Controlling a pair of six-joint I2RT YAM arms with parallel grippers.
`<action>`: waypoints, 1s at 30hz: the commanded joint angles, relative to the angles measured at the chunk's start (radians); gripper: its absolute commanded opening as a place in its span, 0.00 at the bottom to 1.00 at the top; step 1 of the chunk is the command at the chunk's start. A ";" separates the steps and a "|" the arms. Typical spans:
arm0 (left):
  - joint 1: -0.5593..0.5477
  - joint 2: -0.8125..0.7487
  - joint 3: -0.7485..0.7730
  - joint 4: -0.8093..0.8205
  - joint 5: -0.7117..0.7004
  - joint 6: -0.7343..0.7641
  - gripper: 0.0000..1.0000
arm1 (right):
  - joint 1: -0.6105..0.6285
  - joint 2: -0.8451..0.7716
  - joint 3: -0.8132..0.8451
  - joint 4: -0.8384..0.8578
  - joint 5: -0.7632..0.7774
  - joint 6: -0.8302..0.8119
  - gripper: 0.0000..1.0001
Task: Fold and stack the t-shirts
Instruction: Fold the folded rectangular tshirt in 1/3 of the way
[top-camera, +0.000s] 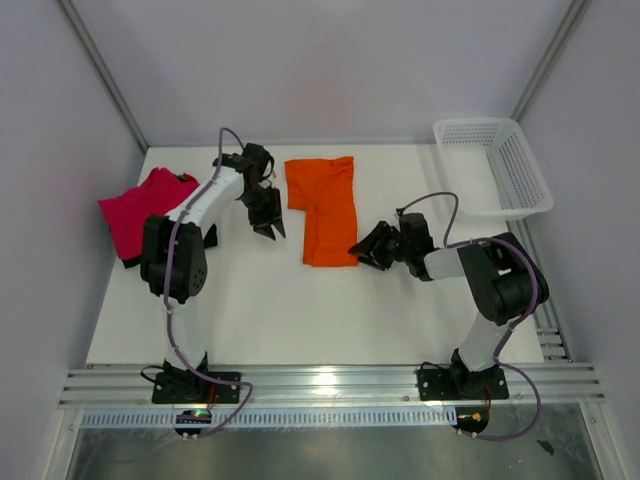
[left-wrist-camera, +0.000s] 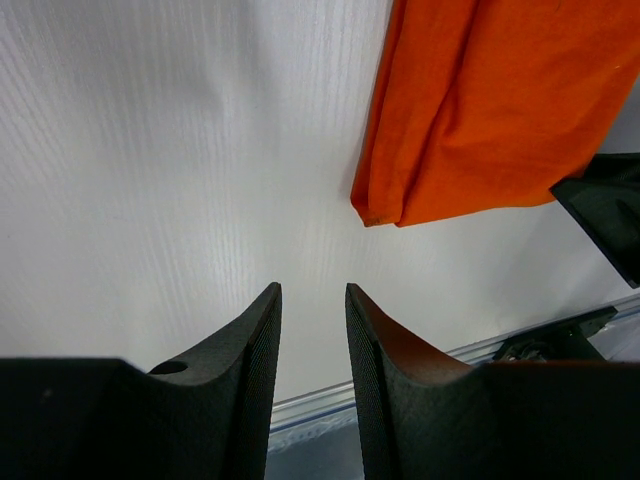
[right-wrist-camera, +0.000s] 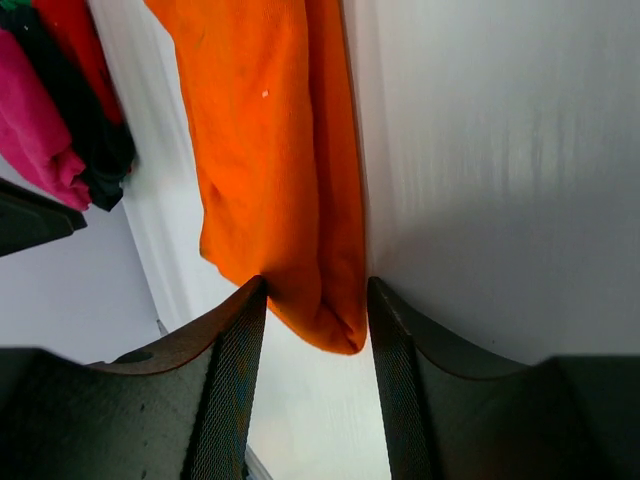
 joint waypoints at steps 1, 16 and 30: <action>0.012 -0.061 0.028 -0.013 -0.008 0.012 0.34 | -0.001 0.013 0.067 -0.088 0.075 -0.085 0.49; 0.027 -0.070 -0.030 0.028 0.009 0.000 0.34 | -0.001 0.018 0.053 -0.054 0.014 -0.074 0.27; 0.027 -0.049 -0.039 0.057 0.037 -0.017 0.34 | 0.002 -0.051 0.012 -0.164 -0.036 -0.143 0.44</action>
